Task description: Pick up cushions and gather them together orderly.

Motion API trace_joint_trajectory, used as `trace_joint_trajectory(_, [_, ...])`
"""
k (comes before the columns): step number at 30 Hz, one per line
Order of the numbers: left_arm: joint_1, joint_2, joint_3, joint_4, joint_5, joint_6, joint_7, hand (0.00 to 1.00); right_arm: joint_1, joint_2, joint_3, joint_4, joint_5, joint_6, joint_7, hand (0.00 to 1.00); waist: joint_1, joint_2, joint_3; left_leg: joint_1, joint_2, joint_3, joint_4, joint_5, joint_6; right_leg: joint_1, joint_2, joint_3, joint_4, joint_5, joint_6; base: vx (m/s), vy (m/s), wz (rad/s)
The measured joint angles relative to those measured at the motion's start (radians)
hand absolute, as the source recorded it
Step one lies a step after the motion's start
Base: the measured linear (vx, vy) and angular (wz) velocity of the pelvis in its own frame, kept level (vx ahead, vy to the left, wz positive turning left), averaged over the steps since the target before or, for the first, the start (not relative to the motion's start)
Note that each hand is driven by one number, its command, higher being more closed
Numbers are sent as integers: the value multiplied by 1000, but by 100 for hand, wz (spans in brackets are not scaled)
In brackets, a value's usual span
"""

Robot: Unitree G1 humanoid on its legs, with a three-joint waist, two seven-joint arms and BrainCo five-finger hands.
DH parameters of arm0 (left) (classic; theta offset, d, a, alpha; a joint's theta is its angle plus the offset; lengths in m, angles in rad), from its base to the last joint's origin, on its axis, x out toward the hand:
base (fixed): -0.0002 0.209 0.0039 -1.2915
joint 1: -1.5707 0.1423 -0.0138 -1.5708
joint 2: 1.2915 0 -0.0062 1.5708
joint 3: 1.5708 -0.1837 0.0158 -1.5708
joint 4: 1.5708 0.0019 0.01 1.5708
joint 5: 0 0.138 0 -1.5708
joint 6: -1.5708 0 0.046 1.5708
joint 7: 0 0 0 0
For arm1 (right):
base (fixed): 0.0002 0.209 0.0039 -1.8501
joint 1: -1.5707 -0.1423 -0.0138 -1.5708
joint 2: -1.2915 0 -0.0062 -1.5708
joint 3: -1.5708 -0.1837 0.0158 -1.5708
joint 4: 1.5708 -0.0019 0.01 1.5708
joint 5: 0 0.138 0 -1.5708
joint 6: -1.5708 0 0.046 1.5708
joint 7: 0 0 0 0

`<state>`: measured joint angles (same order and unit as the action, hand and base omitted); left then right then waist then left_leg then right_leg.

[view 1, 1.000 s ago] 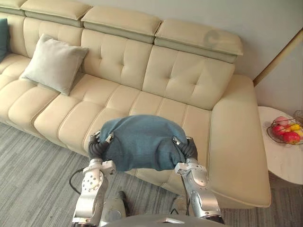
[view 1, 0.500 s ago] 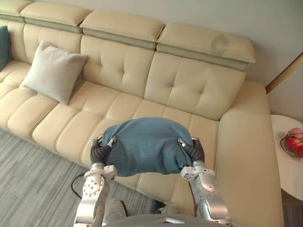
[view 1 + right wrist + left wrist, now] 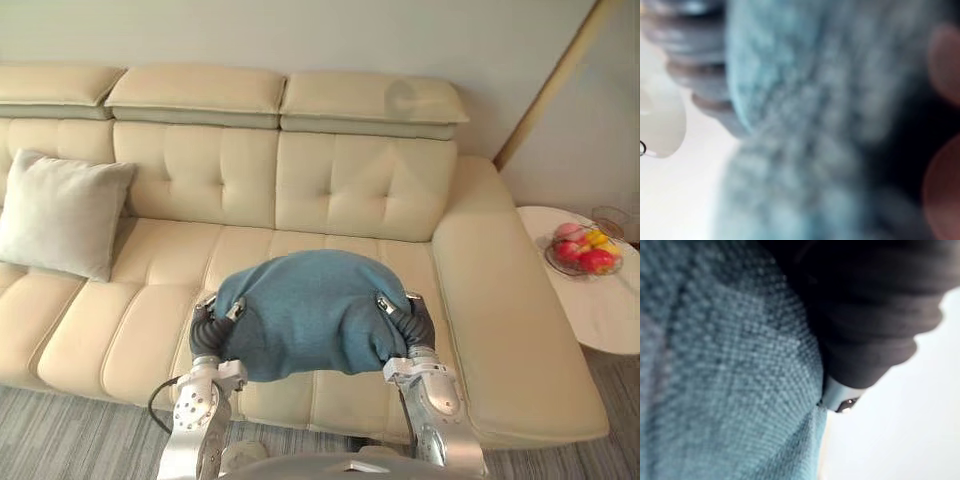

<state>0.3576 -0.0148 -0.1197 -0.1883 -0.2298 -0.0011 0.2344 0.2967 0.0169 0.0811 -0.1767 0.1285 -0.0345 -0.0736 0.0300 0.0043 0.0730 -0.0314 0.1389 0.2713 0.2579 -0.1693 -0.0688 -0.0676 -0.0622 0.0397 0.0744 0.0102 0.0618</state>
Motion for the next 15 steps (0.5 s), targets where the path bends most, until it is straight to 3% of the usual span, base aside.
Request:
trace_joint_trajectory(7, [-53, 7, -1, 2, 21, 2, 24, 100, -36, -8, 23, 1, -23, 0, -43, 100, -5, -7, -6, -49, 12, 74, 20, -12, -4, -74, 8, 65, -29, 54, -3, -69, 6, -38])
trace_joint_trajectory(10, [-170, 22, 3, 5, 32, 2, 90, 100, -164, -23, 41, 6, -56, 0, -90, 100, 3, -3, -6, -165, 21, 87, 80, -7, 5, -156, 12, 86, -59, 121, 14, -46, 1, -19])
trace_joint_trajectory(15, [-388, 32, 2, 61, 61, 1, 199, 100, -351, -26, 50, 46, -66, -6, -197, 100, 19, -1, -1, -277, 30, 68, 121, 3, 16, -243, 10, 77, -56, 151, 17, -83, -13, 4])
